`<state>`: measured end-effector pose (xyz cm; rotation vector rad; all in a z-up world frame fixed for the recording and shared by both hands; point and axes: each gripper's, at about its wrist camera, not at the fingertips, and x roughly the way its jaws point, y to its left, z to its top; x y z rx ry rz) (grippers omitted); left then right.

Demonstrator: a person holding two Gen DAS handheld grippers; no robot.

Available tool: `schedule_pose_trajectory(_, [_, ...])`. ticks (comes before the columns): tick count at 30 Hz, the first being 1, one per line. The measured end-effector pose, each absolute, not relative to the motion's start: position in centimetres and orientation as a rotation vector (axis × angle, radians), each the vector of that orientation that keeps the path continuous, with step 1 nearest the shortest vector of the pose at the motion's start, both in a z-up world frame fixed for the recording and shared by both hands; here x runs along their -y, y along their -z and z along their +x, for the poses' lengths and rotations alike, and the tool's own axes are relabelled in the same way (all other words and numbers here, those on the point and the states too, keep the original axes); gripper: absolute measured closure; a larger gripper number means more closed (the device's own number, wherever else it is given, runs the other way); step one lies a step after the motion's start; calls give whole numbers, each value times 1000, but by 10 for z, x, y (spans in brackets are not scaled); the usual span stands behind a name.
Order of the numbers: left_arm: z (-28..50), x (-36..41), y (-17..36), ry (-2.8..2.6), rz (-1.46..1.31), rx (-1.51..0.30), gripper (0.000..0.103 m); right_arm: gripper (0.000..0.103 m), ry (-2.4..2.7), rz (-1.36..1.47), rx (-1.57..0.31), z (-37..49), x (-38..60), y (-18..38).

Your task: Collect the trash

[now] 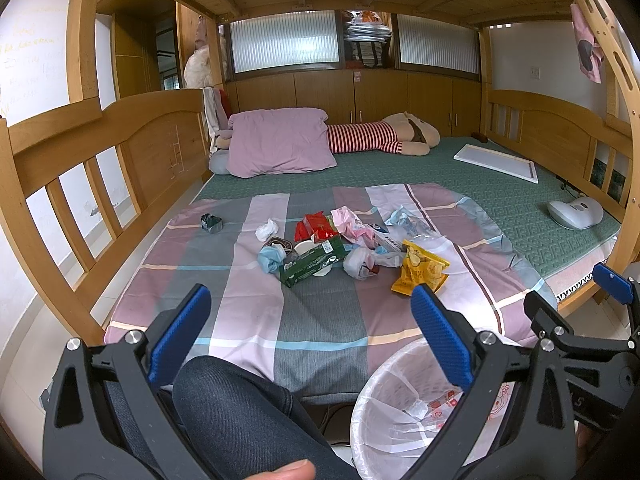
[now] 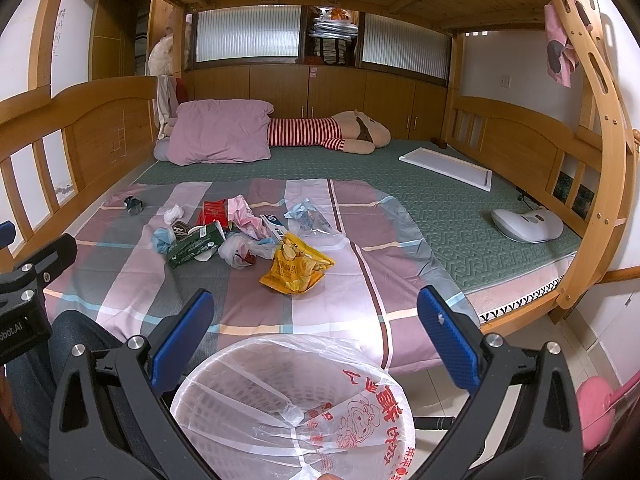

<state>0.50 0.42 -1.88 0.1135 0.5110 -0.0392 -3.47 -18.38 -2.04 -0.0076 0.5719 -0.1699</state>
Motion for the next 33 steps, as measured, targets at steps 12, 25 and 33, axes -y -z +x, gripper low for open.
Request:
schedule_pose_trajectory(12, [6,-4,20,40,113,-515,3,3,169,-7,-574,-34,184,20])
schedule_pose_trajectory(25, [5,2,28,43,118,-525,3,3,169,-5,-575,-34,184,22])
schedule_pose_trajectory(33, [5,2,28,43,118,-526,3,3,169,-4,-577,-34,185,22])
